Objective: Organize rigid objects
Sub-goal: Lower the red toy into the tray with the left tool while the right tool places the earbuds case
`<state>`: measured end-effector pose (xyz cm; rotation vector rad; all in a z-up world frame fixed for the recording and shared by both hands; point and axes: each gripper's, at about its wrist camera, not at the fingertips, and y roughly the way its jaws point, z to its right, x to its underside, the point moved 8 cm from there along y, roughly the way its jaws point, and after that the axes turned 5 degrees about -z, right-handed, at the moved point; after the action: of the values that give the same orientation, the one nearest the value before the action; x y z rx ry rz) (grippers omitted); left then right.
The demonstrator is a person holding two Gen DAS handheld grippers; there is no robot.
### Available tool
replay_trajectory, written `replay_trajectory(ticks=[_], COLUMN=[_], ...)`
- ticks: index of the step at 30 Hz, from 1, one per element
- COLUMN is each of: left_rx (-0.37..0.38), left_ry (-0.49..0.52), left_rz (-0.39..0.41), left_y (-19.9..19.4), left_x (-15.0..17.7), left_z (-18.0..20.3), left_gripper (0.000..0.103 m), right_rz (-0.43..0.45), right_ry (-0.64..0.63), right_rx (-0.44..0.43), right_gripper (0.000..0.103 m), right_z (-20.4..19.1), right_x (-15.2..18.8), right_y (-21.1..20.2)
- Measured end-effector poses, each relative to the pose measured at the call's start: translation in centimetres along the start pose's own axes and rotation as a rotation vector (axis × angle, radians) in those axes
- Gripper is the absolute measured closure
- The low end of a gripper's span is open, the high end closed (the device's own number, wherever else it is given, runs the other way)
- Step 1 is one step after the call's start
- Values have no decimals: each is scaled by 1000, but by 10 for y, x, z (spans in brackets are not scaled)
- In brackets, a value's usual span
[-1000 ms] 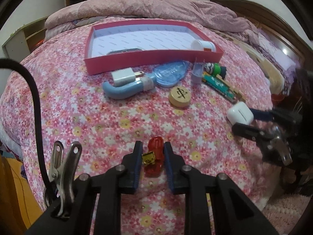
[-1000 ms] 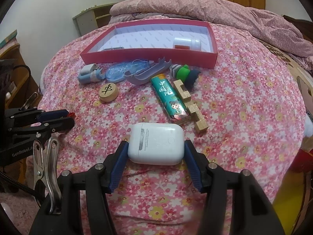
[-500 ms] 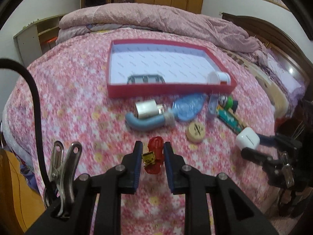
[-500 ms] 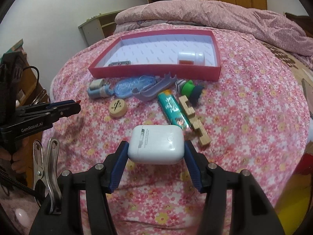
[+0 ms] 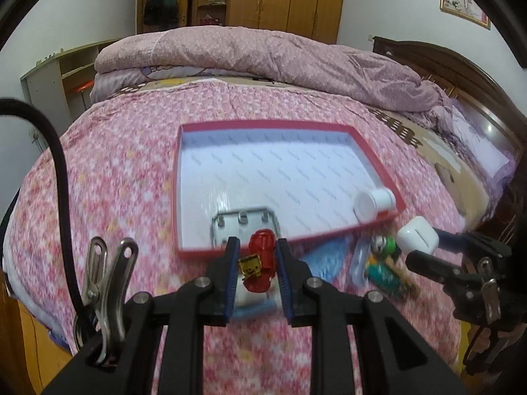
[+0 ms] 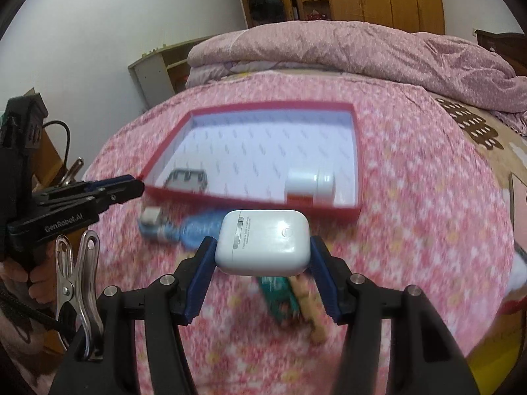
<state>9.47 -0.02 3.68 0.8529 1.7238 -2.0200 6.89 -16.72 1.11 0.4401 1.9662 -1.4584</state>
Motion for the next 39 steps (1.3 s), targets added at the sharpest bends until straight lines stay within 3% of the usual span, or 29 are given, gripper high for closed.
replay_trajectory(ticks=[6,10,17,22,39], left_rx=[-12,3,-24,-71,-85], left_ry=[-4,-21,-13,-31,-88], left_rz=[42,35,34,-1,-112], left_y=[4,10,24,46,127], left_x=[-36,-50,-68,-78,-102], left_z=[0,1,1,-6,-28], left_gripper=[80,80,80,80,80], right_rz=[-10,-14,-35,-56,-134], right_ry=[-8,-17,4,29,83], right_rx=[3,45,39,16,2], right_gripper=[45,45,45,45,45], right_z=[5,14,25,29,53], right_x=[-34,-58,-82,-90,-119], right_y=[11,21,38,51,111])
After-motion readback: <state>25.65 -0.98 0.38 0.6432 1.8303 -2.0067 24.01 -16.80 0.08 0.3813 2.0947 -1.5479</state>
